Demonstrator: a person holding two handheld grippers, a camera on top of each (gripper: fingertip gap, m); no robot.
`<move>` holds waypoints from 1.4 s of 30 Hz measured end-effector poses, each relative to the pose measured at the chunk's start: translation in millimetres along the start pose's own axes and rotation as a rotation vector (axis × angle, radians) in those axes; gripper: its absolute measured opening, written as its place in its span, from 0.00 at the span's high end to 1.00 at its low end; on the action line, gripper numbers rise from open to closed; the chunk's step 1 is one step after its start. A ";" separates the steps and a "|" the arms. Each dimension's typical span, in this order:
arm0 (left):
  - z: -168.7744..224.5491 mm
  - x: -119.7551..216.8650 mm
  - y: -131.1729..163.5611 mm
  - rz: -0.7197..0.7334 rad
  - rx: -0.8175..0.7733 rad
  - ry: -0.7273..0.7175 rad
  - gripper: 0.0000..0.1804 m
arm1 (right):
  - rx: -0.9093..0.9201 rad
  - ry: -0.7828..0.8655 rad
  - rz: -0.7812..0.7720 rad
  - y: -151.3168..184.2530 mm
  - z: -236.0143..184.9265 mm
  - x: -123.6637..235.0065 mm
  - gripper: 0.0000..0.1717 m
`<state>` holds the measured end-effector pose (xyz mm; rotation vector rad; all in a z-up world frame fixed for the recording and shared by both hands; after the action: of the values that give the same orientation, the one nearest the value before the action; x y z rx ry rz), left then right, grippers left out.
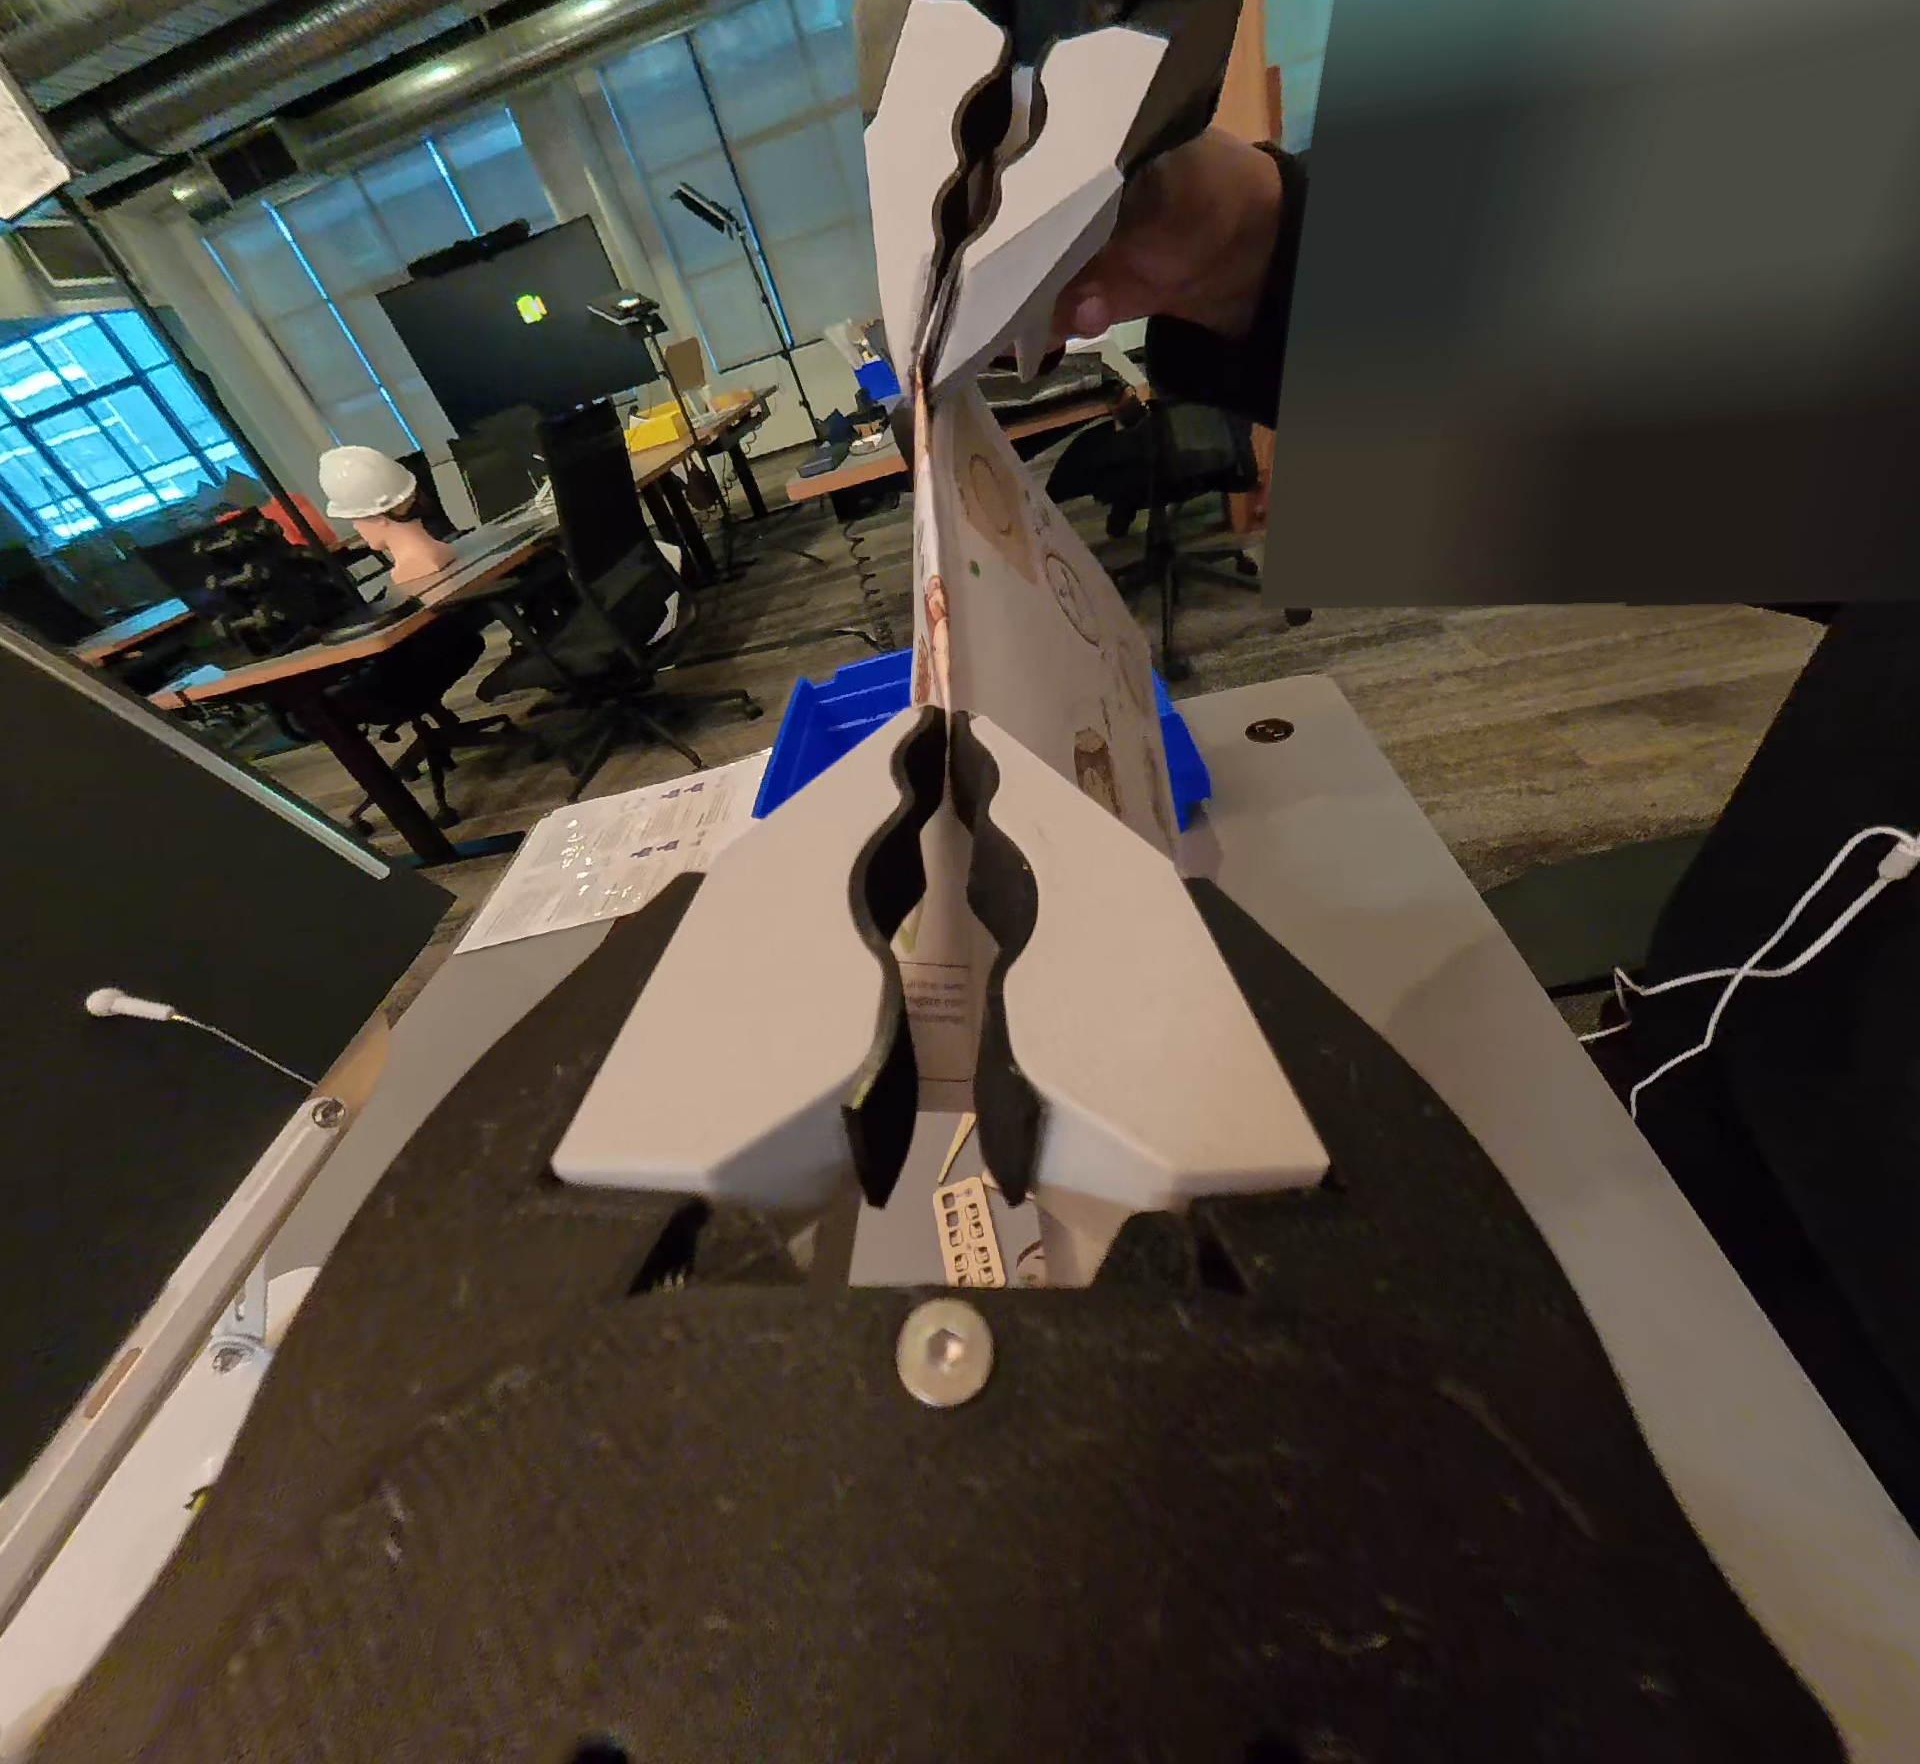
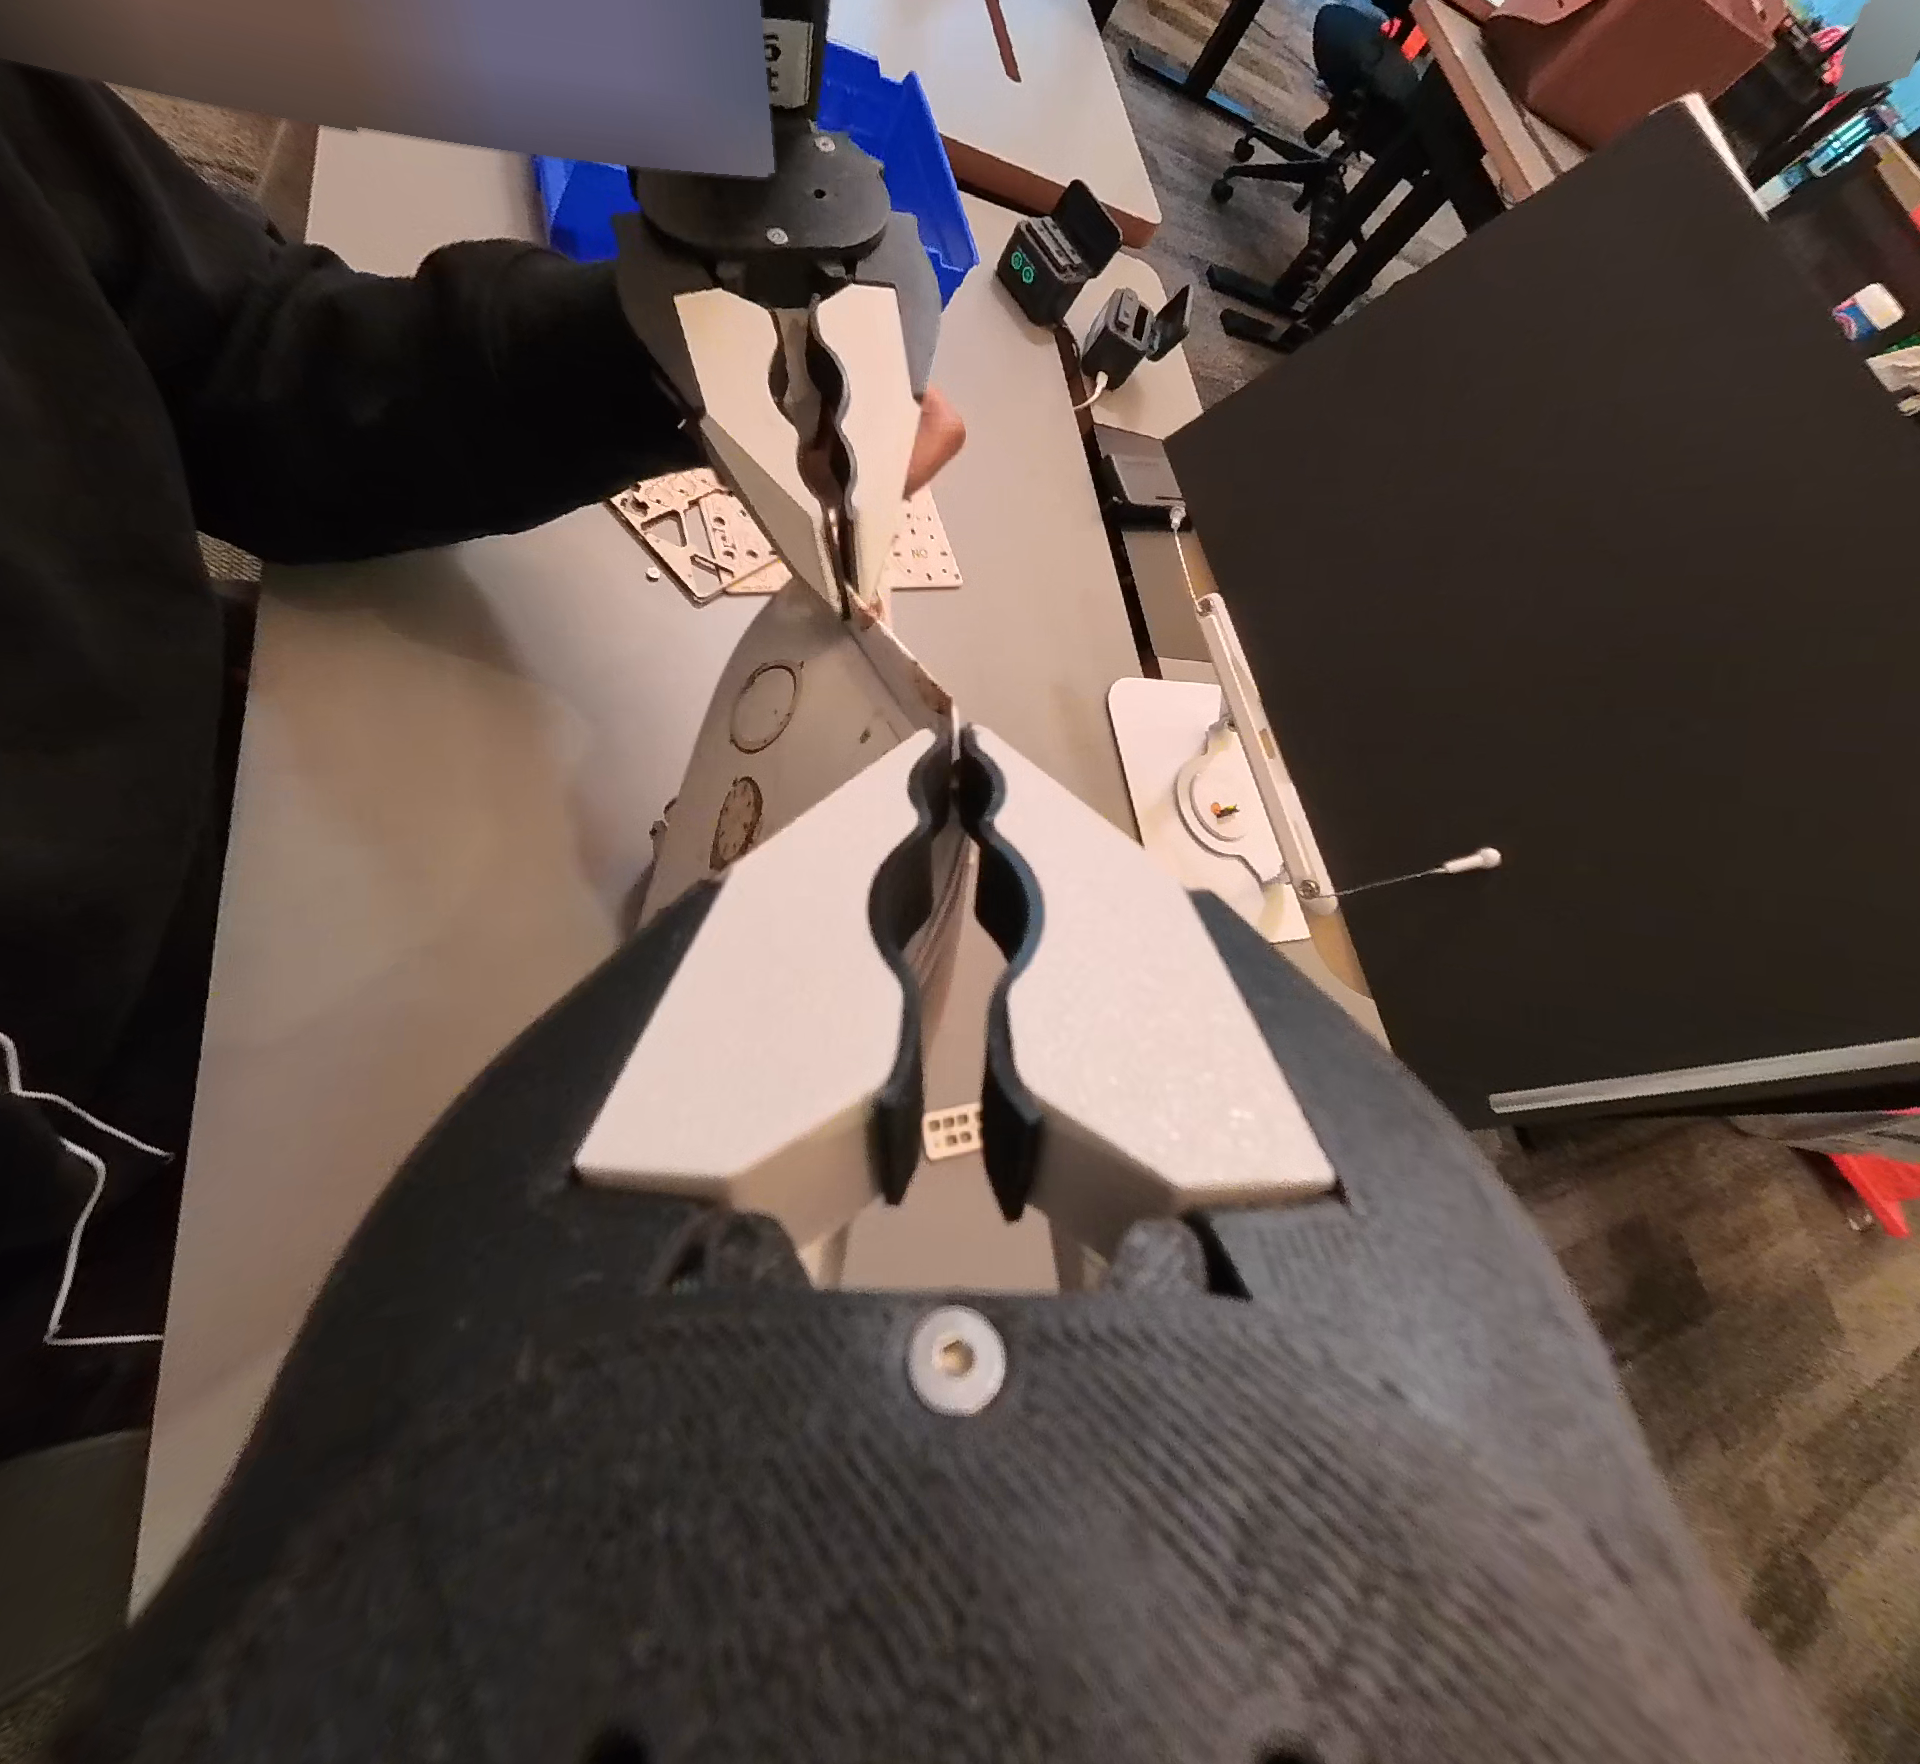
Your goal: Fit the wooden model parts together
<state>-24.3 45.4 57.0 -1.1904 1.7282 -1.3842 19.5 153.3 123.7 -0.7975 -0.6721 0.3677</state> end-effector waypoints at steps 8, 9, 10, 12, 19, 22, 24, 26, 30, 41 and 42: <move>3.1 3.8 -3.8 0.044 -0.018 0.019 0.99 | -0.006 0.005 0.018 -4.7 0.8 4.2 1.00; 3.2 5.3 -5.1 0.052 -0.022 0.017 0.99 | -0.011 0.003 0.024 -6.0 1.3 6.2 1.00; 3.6 6.1 -6.9 0.059 -0.019 0.019 0.99 | -0.015 -0.002 0.028 -7.0 1.0 7.7 1.00; 3.9 5.0 -7.6 0.046 -0.014 0.022 1.00 | -0.004 0.005 0.020 -7.1 0.5 8.6 1.00; 8.2 4.1 -8.9 0.072 -0.029 0.035 0.99 | -0.007 0.015 0.030 -8.2 -0.4 11.1 1.00; 5.7 6.0 -7.8 0.075 -0.024 0.019 0.98 | -0.010 0.019 0.039 -9.5 0.7 14.7 1.00; 5.9 5.5 -7.1 0.071 -0.019 0.023 0.99 | -0.005 0.021 0.035 -9.4 0.2 15.4 1.00; 5.9 3.1 -5.6 0.033 -0.023 0.013 1.00 | 0.007 0.030 0.021 -7.7 0.0 15.0 1.00; 10.1 2.8 -8.2 0.046 -0.023 0.028 1.00 | -0.009 0.028 0.031 -6.5 0.8 16.2 1.00; 3.8 2.8 -4.9 0.018 -0.011 -0.018 1.00 | -0.015 0.041 0.025 -3.1 1.0 22.9 1.00; 5.7 2.3 -5.5 0.029 -0.005 0.001 1.00 | -0.016 0.042 0.029 -3.5 1.0 23.6 1.00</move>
<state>-18.8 40.7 61.0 -1.1630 1.7433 -1.3644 36.3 164.3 136.5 -0.8290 -0.6257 0.3714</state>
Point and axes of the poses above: each gripper's, where its closed fingertips meet, x back along the fingers, y out of its underside, z = x × y across the jaws, the point moved 4 cm from there along x, back along the fingers, and after that the axes turned 11 degrees about y, right-handed, at the moved point
